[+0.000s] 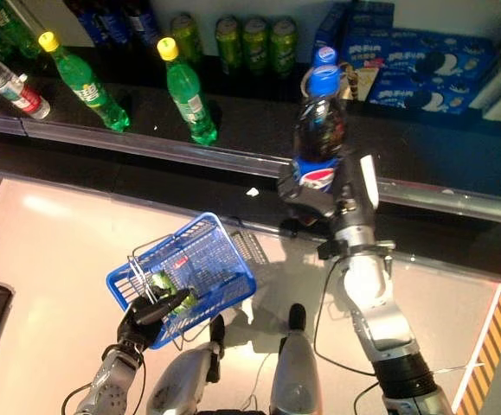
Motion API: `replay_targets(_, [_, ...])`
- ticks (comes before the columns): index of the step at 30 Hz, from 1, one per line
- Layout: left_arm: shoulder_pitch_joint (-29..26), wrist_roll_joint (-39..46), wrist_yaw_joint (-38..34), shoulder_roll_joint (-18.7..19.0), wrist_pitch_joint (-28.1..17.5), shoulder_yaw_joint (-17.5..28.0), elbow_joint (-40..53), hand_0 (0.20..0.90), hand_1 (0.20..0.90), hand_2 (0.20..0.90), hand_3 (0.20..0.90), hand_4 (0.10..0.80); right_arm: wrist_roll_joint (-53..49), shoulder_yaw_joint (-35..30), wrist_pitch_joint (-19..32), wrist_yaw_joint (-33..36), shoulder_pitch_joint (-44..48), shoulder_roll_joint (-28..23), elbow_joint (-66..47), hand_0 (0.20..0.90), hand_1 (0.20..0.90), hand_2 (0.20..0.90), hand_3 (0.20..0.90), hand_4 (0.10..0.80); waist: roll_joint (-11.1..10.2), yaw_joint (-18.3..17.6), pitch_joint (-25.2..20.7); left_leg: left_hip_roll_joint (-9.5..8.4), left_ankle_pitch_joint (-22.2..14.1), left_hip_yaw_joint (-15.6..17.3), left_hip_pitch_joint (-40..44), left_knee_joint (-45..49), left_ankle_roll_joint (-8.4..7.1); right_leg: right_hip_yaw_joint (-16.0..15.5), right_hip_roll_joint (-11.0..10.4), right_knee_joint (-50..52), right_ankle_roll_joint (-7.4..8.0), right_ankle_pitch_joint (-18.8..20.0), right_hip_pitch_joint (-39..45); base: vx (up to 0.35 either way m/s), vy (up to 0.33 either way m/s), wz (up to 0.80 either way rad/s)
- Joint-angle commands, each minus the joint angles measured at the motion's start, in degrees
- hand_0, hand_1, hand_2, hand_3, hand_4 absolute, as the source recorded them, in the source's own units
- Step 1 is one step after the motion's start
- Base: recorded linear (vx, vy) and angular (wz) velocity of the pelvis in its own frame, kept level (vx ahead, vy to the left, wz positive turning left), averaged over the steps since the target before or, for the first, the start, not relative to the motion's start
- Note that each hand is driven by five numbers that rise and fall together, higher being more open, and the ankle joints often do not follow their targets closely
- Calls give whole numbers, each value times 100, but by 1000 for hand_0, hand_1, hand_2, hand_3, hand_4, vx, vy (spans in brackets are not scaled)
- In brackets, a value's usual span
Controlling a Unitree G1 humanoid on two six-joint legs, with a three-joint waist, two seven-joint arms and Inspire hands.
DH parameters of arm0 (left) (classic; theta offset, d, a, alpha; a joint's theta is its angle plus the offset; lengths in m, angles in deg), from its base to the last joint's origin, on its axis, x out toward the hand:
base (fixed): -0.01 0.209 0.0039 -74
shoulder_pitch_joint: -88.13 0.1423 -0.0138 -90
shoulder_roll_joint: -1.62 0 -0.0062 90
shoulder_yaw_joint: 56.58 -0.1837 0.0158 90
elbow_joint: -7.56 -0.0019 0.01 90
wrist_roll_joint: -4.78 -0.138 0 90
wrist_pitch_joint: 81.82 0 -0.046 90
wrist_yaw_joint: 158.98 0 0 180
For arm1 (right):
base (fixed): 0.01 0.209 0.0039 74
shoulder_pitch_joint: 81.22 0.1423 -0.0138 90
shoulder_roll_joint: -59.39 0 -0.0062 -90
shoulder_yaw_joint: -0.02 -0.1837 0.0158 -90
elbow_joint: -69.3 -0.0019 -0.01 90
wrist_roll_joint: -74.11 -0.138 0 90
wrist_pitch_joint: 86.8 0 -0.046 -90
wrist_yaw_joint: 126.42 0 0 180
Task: Pick up the drink and place into the basket.
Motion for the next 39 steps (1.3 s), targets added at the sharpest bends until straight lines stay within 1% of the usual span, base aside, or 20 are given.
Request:
replay_targets(1, [257,-19,716,676,-1014,174,1409,300,300,300,200,100,-197,182,672,-332,294,331,-1285,300,300,300,200,100,-290,194,-1093,25,-78,-18,-111,537,121,-35,130,-25,-388,-288,603,14,14,7])
replay_targets(3, [280,-56,808,732,-981,91,1602,300,300,300,200,100,-301,347,617,-292,331,393,-1238,300,300,300,200,100,-287,262,-1078,7,-70,-67,-112,504,129,-64,132,-40,-388,-290,636,-1,11,15])
replay_targets(6, [269,-26,894,825,-961,-60,1823,300,300,300,200,100,-288,541,666,-179,419,461,-1121,300,300,300,200,100,-275,341,-1046,-16,-43,-128,-110,451,144,-107,133,-47,-386,-294,664,-12,9,21])
replay_targets(9, [238,50,1112,950,-874,-235,2214,300,300,300,200,100,-157,800,686,8,570,599,-938,300,300,300,200,100,-244,482,-996,-60,2,-228,-125,394,163,-206,114,-88,-381,-265,701,-24,12,9])
replay_targets(11, [204,102,1134,1049,-834,-367,2478,300,300,300,200,100,-94,928,680,162,746,672,-792,300,300,300,200,100,-226,573,-965,-93,15,-300,-126,368,174,-277,97,-121,-378,-245,737,-23,6,23])
replay_targets(18, [100,214,1372,1281,-579,-617,3100,300,300,300,200,100,23,1194,494,540,1205,858,-286,300,300,300,200,100,-199,829,-935,-200,46,-504,-163,311,208,-456,54,-230,-371,-181,817,-11,-6,16])
replay_targets(21, [23,222,1453,1383,-564,-714,3316,300,300,300,200,100,52,1330,392,655,1358,936,8,300,300,300,200,100,-186,921,-929,-231,57,-598,-175,303,216,-519,37,-253,-369,-163,843,6,-7,16])
replay_targets(25, [-93,362,1554,1417,-463,-801,3612,300,300,300,200,100,101,1524,259,810,1459,1079,387,300,300,300,200,100,-184,1022,-938,-260,66,-700,-181,314,222,-590,14,-278,-374,-154,891,25,-9,18])
replay_targets(29, [-212,479,1711,1464,-301,-923,3991,300,300,300,200,100,79,1703,253,983,1497,1223,770,300,300,300,200,100,-190,1137,-930,-291,68,-833,-204,345,230,-686,-10,-296,-379,-143,934,23,-22,13])
replay_targets(33, [-307,528,1845,1462,-138,-999,4267,300,300,300,200,100,115,1833,209,1109,1494,1379,932,300,300,300,200,100,-204,1224,-930,-324,58,-939,-216,382,237,-741,-25,-307,-375,-131,967,33,-31,22])
replay_targets(39, [-388,525,1939,1446,45,-1062,4443,300,300,300,200,100,166,2032,116,1286,1468,1574,1153,300,300,300,200,100,-206,1319,-920,-369,55,-1064,-231,420,246,-797,-50,-299,-377,-127,987,31,-15,8])
